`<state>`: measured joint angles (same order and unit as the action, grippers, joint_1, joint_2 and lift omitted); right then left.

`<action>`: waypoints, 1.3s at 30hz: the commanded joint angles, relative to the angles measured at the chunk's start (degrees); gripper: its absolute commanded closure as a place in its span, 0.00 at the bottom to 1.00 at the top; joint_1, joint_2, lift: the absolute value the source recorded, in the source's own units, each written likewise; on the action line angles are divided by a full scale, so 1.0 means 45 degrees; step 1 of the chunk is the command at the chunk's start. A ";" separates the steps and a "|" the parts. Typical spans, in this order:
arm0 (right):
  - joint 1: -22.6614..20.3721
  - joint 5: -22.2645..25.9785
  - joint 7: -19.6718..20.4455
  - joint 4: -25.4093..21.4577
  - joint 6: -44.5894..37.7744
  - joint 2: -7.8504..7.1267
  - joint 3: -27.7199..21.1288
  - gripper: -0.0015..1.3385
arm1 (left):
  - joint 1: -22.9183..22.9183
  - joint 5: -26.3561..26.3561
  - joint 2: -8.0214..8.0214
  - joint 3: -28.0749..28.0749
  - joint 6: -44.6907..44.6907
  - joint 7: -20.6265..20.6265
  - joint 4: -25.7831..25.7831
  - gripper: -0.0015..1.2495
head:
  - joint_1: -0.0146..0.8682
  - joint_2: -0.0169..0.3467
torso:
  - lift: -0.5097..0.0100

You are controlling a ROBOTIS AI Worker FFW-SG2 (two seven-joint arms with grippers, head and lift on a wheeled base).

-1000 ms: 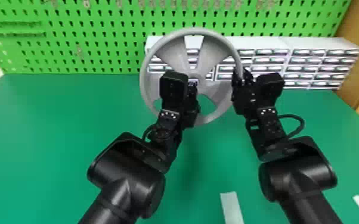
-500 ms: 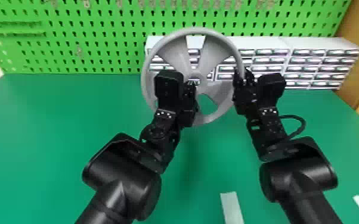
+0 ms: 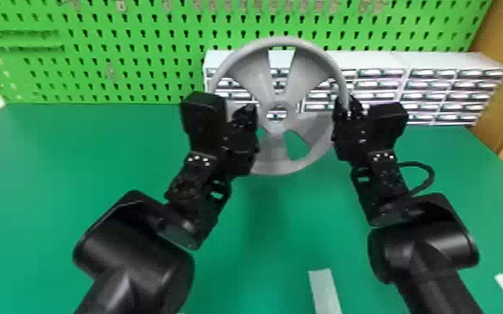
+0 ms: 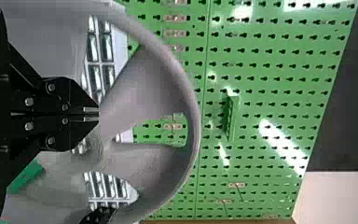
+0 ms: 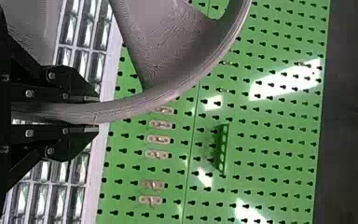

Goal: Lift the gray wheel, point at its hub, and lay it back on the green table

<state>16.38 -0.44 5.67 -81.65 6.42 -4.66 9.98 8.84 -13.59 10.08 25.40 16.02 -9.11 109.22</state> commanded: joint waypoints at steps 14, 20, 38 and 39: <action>-0.0261 -0.0020 0.0009 -0.0332 -0.0059 0.0001 -0.0440 0.94 | -0.1945 0.0208 0.0162 -0.2460 0.0503 0.0090 0.1802 0.98 | 0.80 0.18 | 0.80; -0.0457 -0.0020 -0.0011 -0.0430 -0.0098 0.0060 -0.0537 0.94 | -0.2258 0.0208 -0.0053 -0.3339 0.0620 0.0246 0.1763 0.98 | 0.80 0.18 | 0.80; -0.0867 0.0059 -0.0011 -0.1016 -0.0508 0.0001 -0.0596 0.94 | -0.2453 0.0619 -0.0424 -0.4023 0.0620 0.1106 0.1177 0.98 | 0.80 0.18 | 0.80; -0.0886 0.0059 -0.0011 -0.1036 -0.0508 -0.0018 -0.0576 0.94 | -0.2453 0.0619 -0.0424 -0.4023 0.0620 0.1106 0.1177 0.98 | 0.80 0.18 | 0.80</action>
<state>12.83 -0.29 5.63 -85.73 4.43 -4.55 7.35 -2.19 -10.99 8.17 7.32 18.81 -4.13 114.56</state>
